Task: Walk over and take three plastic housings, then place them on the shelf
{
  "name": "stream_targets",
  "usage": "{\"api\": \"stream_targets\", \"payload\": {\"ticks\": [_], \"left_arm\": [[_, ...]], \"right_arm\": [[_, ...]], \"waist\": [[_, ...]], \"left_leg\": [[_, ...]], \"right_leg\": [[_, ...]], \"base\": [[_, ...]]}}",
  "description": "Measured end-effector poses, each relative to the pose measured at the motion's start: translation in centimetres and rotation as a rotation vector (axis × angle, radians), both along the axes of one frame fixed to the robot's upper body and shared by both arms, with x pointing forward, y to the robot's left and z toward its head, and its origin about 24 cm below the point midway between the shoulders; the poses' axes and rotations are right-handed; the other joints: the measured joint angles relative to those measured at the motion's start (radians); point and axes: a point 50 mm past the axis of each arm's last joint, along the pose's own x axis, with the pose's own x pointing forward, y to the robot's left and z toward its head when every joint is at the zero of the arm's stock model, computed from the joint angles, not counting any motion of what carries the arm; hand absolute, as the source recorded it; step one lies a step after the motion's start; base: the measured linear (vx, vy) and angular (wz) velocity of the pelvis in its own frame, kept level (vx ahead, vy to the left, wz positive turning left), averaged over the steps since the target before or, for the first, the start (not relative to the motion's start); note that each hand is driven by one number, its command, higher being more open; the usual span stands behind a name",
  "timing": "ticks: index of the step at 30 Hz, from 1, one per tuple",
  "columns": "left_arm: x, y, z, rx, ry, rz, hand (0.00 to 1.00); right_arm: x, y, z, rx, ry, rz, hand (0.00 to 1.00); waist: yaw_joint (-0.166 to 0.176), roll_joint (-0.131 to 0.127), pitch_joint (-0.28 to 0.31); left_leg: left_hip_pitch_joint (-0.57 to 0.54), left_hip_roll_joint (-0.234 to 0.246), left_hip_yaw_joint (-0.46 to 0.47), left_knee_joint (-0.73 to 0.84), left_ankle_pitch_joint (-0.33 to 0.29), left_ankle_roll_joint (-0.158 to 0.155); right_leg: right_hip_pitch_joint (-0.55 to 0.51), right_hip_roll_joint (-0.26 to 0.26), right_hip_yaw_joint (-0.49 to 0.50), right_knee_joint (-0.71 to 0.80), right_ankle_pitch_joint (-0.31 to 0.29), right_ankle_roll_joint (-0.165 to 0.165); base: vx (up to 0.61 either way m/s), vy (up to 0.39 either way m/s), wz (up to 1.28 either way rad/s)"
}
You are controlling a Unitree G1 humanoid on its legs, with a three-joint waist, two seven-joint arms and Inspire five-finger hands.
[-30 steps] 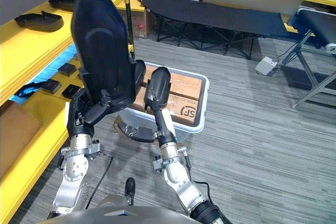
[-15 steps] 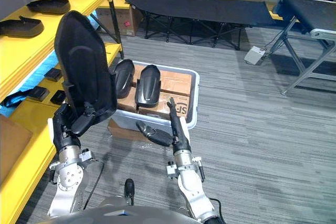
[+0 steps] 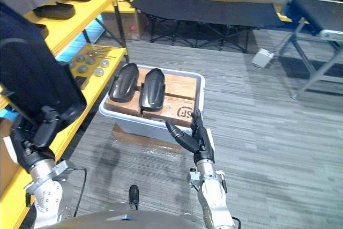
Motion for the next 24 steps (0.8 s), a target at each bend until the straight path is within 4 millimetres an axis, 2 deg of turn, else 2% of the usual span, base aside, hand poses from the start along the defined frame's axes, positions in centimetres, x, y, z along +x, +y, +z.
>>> {"api": "stream_targets", "payload": {"ticks": [4, 5, 7, 9, 10, 11, 13, 16, 18, 19, 21, 22, 23, 24], "left_arm": [[-1.8, 1.3, -0.4, -0.031, 0.014, 0.079, 0.00], [-2.0, 1.5, -0.5, -0.044, 0.015, 0.081, 0.00], [-2.4, 1.4, -0.8, -0.074, 0.015, 0.032, 0.00], [-2.3, 1.3, -0.7, -0.060, -0.002, -0.022, 0.00], [-2.6, 1.3, -0.6, -0.059, -0.027, -0.032, 0.00], [-2.8, 1.4, -0.5, -0.059, -0.038, -0.029, 0.00], [-3.3, 1.5, -0.4, -0.057, -0.064, -0.009, 0.00], [-3.2, 1.3, -0.3, -0.065, -0.097, -0.029, 0.00], [-3.0, 1.1, 0.2, -0.048, -0.116, -0.071, 0.00], [-2.6, 1.0, 0.7, -0.033, -0.143, -0.102, 0.00], [-1.3, 0.7, 1.4, -0.008, -0.194, -0.159, 0.00], [-0.4, 0.7, 2.1, 0.014, -0.232, -0.193, 0.00], [0.3, 0.6, 2.6, 0.029, -0.258, -0.218, 0.00], [0.6, 0.4, 2.8, 0.029, -0.269, -0.228, 0.00]], "right_arm": [[0.1, 0.2, 0.0, 0.035, -0.003, 0.041, 1.00], [0.0, 0.2, 0.0, 0.038, -0.001, 0.040, 1.00], [-0.4, -0.6, -0.3, 0.036, 0.020, -0.003, 1.00], [-1.0, -1.8, -0.6, 0.021, 0.038, -0.050, 1.00], [-1.1, -2.3, -0.6, 0.012, 0.042, -0.058, 1.00], [-1.0, -2.4, -0.6, 0.014, 0.039, -0.057, 1.00], [-0.3, -2.0, -0.8, 0.030, 0.039, -0.020, 1.00], [-0.1, -0.8, -1.0, 0.047, 0.042, 0.034, 1.00], [0.2, 0.0, -0.9, 0.056, 0.032, 0.045, 1.00], [0.7, 0.4, -0.6, 0.055, 0.018, 0.033, 1.00], [1.4, 0.3, -0.2, 0.020, -0.002, -0.017, 1.00], [1.8, 0.0, 0.1, 0.013, -0.014, -0.060, 1.00], [1.8, -0.6, 0.2, 0.008, -0.019, -0.105, 1.00], [1.8, -1.0, 0.2, 0.008, -0.019, -0.127, 1.00]], "waist": [[0.032, 0.014, -0.011], [0.035, 0.016, -0.012], [0.017, 0.009, -0.007], [0.021, 0.012, -0.006], [0.022, 0.005, -0.005], [0.024, 0.003, -0.006], [0.050, -0.002, 0.000], [0.053, -0.005, 0.012], [0.051, -0.018, 0.034], [0.047, -0.033, 0.054], [0.045, -0.067, 0.072], [0.046, -0.077, 0.088], [0.030, -0.086, 0.096], [0.011, -0.085, 0.096]], "left_leg": [[-0.041, -0.030, -0.086, 0.000, 0.020, 0.007], [-0.052, -0.029, -0.070, 0.000, 0.012, 0.016], [-0.080, -0.002, 0.156, 0.051, -0.033, 0.081], [-0.091, 0.035, 0.318, 0.101, -0.039, 0.095], [-0.091, 0.037, 0.356, 0.106, -0.038, 0.097], [-0.091, 0.030, 0.363, 0.102, -0.031, 0.106], [-0.086, 0.004, 0.372, 0.096, -0.020, 0.115], [-0.082, -0.003, 0.400, 0.103, -0.026, 0.125], [-0.085, -0.005, 0.418, 0.135, -0.043, 0.123], [-0.087, -0.012, 0.425, 0.158, -0.064, 0.125], [-0.108, -0.025, 0.435, 0.207, -0.105, 0.138], [-0.124, -0.026, 0.433, 0.290, -0.156, 0.159], [-0.114, -0.047, 0.409, 0.307, -0.188, 0.170], [-0.109, -0.059, 0.385, 0.301, -0.192, 0.176]], "right_leg": [[0.037, 0.001, -0.135, 0.026, -0.022, 0.012], [0.043, 0.002, -0.160, 0.027, -0.025, 0.015], [0.104, -0.002, -0.302, 0.023, -0.026, 0.019], [0.141, -0.007, -0.375, 0.044, -0.037, 0.027], [0.157, -0.021, -0.391, 0.062, -0.055, 0.030], [0.159, -0.028, -0.389, 0.068, -0.063, 0.028], [0.158, -0.054, -0.349, 0.076, -0.086, 0.032], [0.151, -0.072, -0.319, 0.078, -0.087, 0.033], [0.147, -0.098, -0.303, 0.094, -0.104, 0.038], [0.140, -0.126, -0.293, 0.128, -0.127, 0.041], [0.115, -0.181, -0.291, 0.201, -0.164, 0.018], [0.119, -0.211, -0.291, 0.261, -0.196, -0.037], [0.102, -0.246, -0.250, 0.384, -0.189, -0.162], [0.064, -0.264, -0.192, 0.464, -0.150, -0.206]], "base": [[0.02, -0.062, 0.85], [-0.01, -0.044, 1.32], [-0.02, -0.033, 1.89], [0.02, 0.026, 1.79], [0.05, 0.062, 1.41], [0.05, 0.076, 0.84], [0.00, 0.084, 0.16], [-0.04, 0.106, -0.17], [-0.04, 0.127, -0.26], [-0.03, 0.166, -0.11], [0.02, 0.127, 0.02], [0.10, 0.095, 0.26], [0.13, 0.110, 0.47], [0.15, 0.164, 0.90]]}}
